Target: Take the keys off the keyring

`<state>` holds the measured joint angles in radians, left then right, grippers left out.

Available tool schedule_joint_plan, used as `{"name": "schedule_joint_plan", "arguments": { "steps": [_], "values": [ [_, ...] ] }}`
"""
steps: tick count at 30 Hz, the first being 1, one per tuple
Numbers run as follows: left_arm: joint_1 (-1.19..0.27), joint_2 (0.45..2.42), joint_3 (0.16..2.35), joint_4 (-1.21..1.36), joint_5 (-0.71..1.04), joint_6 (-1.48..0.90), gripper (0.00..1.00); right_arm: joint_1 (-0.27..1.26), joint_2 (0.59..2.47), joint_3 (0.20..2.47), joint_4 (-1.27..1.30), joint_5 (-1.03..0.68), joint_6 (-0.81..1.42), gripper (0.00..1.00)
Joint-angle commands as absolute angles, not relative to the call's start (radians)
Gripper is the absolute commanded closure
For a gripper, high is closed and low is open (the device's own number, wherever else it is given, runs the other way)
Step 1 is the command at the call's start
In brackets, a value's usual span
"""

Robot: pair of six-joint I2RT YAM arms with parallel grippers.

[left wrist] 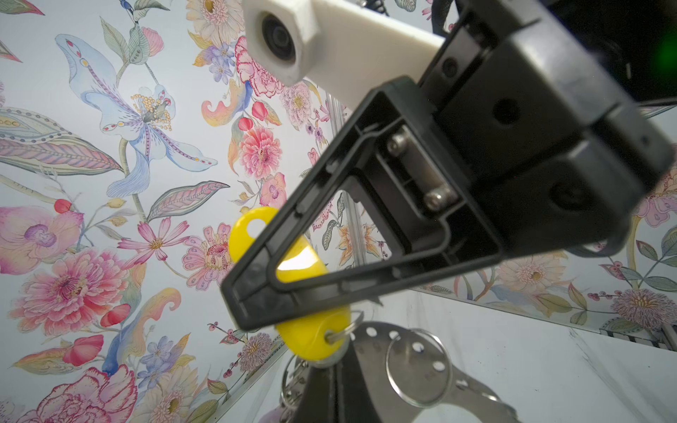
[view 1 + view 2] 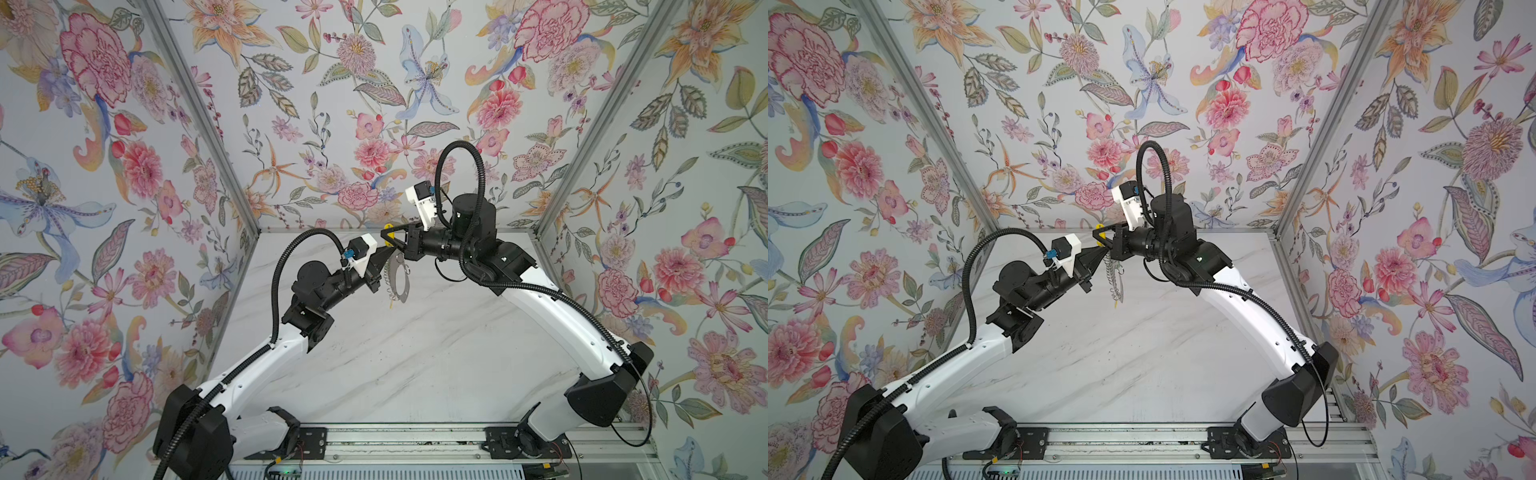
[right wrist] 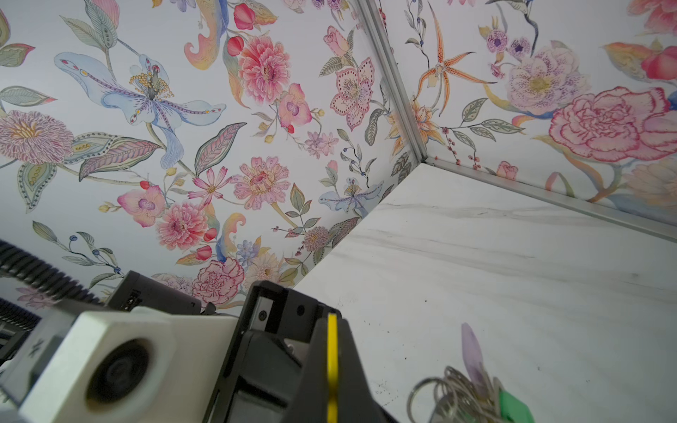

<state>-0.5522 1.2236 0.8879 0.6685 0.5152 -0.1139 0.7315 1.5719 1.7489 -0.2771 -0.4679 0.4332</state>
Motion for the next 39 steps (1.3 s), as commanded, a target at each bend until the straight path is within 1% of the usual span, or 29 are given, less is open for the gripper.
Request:
{"name": "schedule_joint_plan", "arguments": {
  "steps": [1,7,12,14,18,22,23,26,31,36,39],
  "values": [
    [-0.548,1.235,0.859,0.662,0.546,-0.146,1.0,0.785,1.587,1.794,-0.251,-0.597,0.428,1.0],
    [-0.546,1.228,0.846,0.684,0.563,-0.166,1.0,0.775,1.594,1.8,-0.269,-0.587,0.427,1.0],
    [-0.514,1.236,0.804,0.823,0.617,-0.262,1.0,0.784,1.621,1.871,-0.346,-0.567,0.394,0.99],
    [-0.502,1.256,0.799,0.884,0.65,-0.309,1.0,0.785,1.627,1.896,-0.376,-0.562,0.38,0.92],
    [-0.485,1.285,0.791,0.966,0.693,-0.373,1.0,0.785,1.635,1.941,-0.437,-0.53,0.349,0.74],
    [-0.473,1.327,0.786,1.065,0.731,-0.439,1.0,0.781,1.636,1.966,-0.477,-0.509,0.328,0.59],
    [-0.469,1.335,0.784,1.093,0.736,-0.462,1.0,0.78,1.635,1.972,-0.488,-0.503,0.323,0.57],
    [-0.46,1.359,0.775,1.164,0.757,-0.516,1.0,0.77,1.636,1.993,-0.516,-0.492,0.308,0.55],
    [-0.447,1.379,0.786,1.214,0.821,-0.575,1.0,0.709,1.597,1.964,-0.55,-0.462,0.261,0.54],
    [-0.399,1.396,0.806,1.259,0.943,-0.672,1.0,0.579,1.528,1.856,-0.548,-0.556,0.193,0.57],
    [-0.374,1.42,0.815,1.34,1.006,-0.764,1.0,0.536,1.492,1.795,-0.55,-0.62,0.149,0.59]
  ]
}}
